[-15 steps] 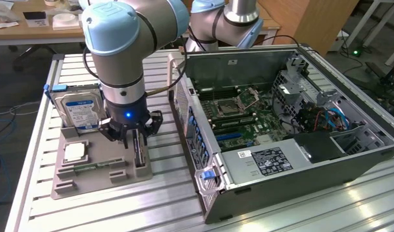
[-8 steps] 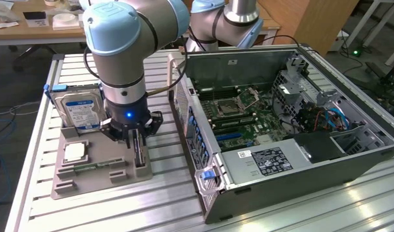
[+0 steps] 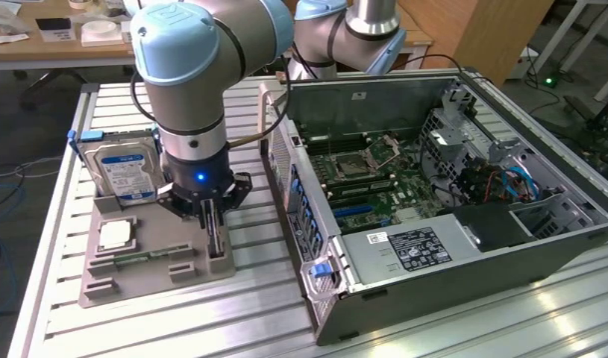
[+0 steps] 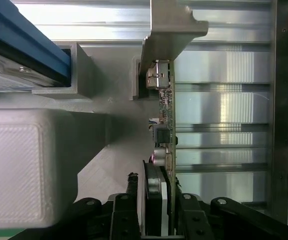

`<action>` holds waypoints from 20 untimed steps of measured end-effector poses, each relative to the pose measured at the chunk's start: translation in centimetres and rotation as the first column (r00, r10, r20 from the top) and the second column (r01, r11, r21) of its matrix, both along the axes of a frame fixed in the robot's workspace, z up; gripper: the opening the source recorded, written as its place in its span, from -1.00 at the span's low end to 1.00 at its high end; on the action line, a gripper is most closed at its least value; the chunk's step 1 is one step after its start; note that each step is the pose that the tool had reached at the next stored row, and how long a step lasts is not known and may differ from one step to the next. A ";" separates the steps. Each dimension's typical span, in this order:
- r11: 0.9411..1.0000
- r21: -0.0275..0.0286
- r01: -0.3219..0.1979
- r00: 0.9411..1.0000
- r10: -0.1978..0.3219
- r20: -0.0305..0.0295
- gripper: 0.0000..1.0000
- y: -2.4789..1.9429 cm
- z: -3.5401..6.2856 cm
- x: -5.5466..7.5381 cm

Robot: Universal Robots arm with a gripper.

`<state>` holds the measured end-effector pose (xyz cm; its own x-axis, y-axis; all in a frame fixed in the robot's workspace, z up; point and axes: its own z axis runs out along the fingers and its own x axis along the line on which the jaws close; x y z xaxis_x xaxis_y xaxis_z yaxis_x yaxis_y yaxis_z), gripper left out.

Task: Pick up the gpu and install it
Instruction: 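Pick up the gpu and move the gpu toward the slot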

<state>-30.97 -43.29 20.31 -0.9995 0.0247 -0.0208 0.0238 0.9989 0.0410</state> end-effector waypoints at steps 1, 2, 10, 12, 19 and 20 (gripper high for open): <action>1.000 0.000 0.000 1.000 0.000 0.000 -0.29 0.00 -0.01 0.0; 1.000 0.000 0.000 1.000 0.000 0.000 -0.33 0.00 0.00 0.0; 1.000 0.000 0.000 1.000 0.000 0.000 -0.44 0.00 -0.01 0.2; 1.000 0.000 0.000 1.000 0.000 0.000 -0.44 0.00 -0.01 0.2; 1.000 0.000 0.000 1.000 0.000 0.000 -0.44 0.00 -0.01 0.2; 1.000 0.000 0.000 1.000 0.000 0.000 -0.44 0.00 0.00 0.2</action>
<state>-30.73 -43.28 20.30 -0.9995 0.0249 -0.0207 0.0240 0.9989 0.0410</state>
